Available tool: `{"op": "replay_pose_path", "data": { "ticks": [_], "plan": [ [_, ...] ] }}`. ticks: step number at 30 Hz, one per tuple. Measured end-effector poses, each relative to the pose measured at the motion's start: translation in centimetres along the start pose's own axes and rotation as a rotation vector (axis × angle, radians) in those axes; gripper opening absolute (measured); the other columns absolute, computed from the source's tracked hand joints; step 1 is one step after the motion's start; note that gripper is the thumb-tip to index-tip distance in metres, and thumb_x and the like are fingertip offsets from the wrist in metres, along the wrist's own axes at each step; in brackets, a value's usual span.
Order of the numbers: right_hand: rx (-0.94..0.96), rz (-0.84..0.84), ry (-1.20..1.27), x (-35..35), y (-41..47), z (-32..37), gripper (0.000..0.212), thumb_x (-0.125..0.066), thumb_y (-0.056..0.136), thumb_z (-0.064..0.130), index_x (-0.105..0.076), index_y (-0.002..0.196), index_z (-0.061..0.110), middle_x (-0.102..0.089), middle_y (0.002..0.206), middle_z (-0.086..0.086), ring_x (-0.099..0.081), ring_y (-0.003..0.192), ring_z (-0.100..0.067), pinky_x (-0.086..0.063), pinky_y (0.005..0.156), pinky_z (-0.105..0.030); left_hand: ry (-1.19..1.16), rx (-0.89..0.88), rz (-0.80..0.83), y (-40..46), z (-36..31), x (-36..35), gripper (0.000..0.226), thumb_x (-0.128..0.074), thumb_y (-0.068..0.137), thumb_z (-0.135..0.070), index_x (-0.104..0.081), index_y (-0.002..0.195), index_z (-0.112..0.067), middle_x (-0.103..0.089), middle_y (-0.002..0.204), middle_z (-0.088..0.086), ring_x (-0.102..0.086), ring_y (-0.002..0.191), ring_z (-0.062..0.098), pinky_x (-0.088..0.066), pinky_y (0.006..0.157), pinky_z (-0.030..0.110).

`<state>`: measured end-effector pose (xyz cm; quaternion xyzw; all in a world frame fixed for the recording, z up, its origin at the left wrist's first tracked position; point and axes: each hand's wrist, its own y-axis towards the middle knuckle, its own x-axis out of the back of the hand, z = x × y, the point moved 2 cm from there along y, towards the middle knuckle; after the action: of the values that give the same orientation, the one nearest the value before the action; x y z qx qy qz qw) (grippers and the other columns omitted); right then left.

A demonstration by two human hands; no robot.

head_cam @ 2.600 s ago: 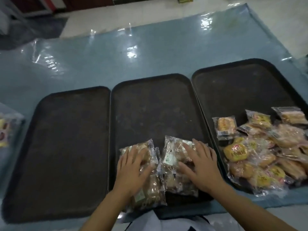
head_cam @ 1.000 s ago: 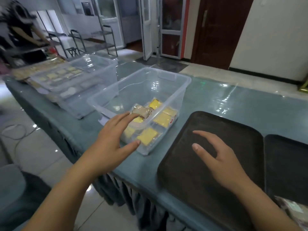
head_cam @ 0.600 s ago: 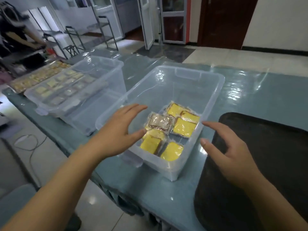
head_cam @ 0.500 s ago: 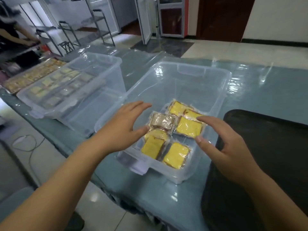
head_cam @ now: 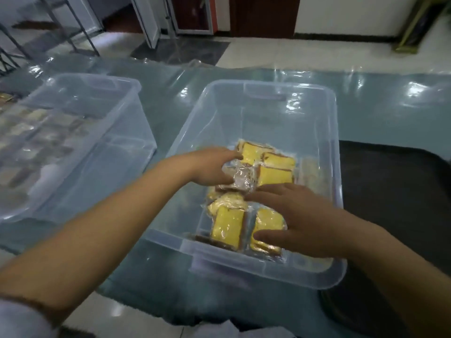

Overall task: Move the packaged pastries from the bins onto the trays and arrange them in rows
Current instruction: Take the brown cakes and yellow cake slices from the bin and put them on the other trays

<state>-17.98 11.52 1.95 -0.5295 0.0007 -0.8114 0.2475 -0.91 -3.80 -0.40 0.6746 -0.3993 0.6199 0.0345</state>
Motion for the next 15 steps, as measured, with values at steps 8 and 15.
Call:
{"op": "replay_pose_path", "data": {
  "ticks": [8,15],
  "plan": [
    [-0.380,0.578,0.281,-5.2,10.1,4.1,0.052,-0.042,0.101,0.050,-0.041,0.147,0.026,-0.040,0.150,-0.004,-0.049,0.127,-0.031,-0.048,0.101,-0.047,0.093,0.074,0.254,10.4,1.4,-5.0,0.096,-0.078,0.079,-0.038,-0.023,0.157,-0.023,-0.042,0.154,0.011,-0.052,0.128,0.033,-0.050,0.100,0.047],
    [-0.503,0.801,0.288,-7.9,11.4,5.5,0.052,-0.035,0.107,0.030,-0.027,0.153,0.007,-0.033,0.155,-0.020,-0.034,0.139,-0.039,-0.040,0.100,-0.041,0.262,0.022,0.100,11.7,1.6,-7.5,0.103,-0.084,0.075,-0.025,-0.021,0.156,-0.022,-0.036,0.154,0.019,-0.035,0.140,0.043,-0.036,0.111,0.054]
  ]
}}
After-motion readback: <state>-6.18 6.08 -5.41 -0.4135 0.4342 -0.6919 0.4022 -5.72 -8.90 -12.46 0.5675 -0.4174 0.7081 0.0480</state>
